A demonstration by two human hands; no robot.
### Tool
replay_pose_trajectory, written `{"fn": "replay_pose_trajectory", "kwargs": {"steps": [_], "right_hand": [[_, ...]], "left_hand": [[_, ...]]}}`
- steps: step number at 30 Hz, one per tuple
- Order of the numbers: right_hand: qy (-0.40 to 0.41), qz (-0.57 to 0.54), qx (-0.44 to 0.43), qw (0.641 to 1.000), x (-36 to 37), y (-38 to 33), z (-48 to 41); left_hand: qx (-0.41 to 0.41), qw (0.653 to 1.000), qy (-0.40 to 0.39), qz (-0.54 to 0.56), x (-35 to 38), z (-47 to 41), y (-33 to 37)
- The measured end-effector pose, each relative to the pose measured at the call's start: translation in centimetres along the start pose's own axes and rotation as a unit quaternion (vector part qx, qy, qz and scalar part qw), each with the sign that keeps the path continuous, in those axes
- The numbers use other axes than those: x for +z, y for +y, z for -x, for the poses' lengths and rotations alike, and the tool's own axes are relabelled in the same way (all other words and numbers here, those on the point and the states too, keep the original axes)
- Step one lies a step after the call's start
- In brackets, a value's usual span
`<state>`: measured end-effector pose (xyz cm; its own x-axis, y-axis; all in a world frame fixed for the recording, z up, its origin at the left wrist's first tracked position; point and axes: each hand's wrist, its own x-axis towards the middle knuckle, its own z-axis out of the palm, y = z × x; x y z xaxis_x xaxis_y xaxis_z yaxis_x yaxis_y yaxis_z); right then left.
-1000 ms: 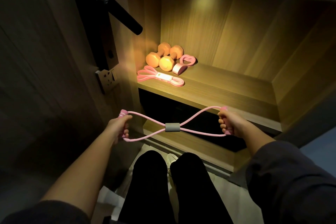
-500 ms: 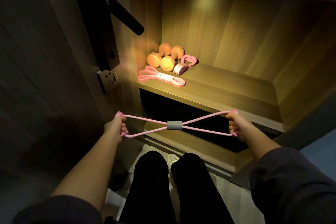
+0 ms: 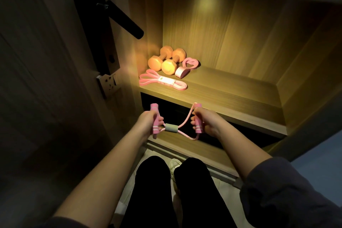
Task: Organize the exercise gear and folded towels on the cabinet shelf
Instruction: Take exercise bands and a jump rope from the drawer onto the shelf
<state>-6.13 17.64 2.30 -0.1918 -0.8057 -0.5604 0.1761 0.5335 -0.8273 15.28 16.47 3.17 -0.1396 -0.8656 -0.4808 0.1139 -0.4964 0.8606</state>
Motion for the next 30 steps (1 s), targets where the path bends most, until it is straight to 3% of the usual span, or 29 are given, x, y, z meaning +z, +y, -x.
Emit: {"fn": "replay_pose_trajectory", "kwargs": {"steps": [8,18,30], "right_hand": [[-0.053,-0.02,-0.014,0.998,3.1,0.1,1.9],[-0.017,0.068,-0.086,0.994,2.8,0.8,2.0],[-0.014,0.082,-0.095,0.992,2.6,0.7,2.1]], "left_hand": [[0.009,0.998,-0.044,-0.054,1.0,0.3,-1.4],[-0.004,0.998,-0.065,-0.027,1.1,0.2,-1.6],[0.005,0.998,-0.059,-0.012,1.5,0.5,-1.7]]}}
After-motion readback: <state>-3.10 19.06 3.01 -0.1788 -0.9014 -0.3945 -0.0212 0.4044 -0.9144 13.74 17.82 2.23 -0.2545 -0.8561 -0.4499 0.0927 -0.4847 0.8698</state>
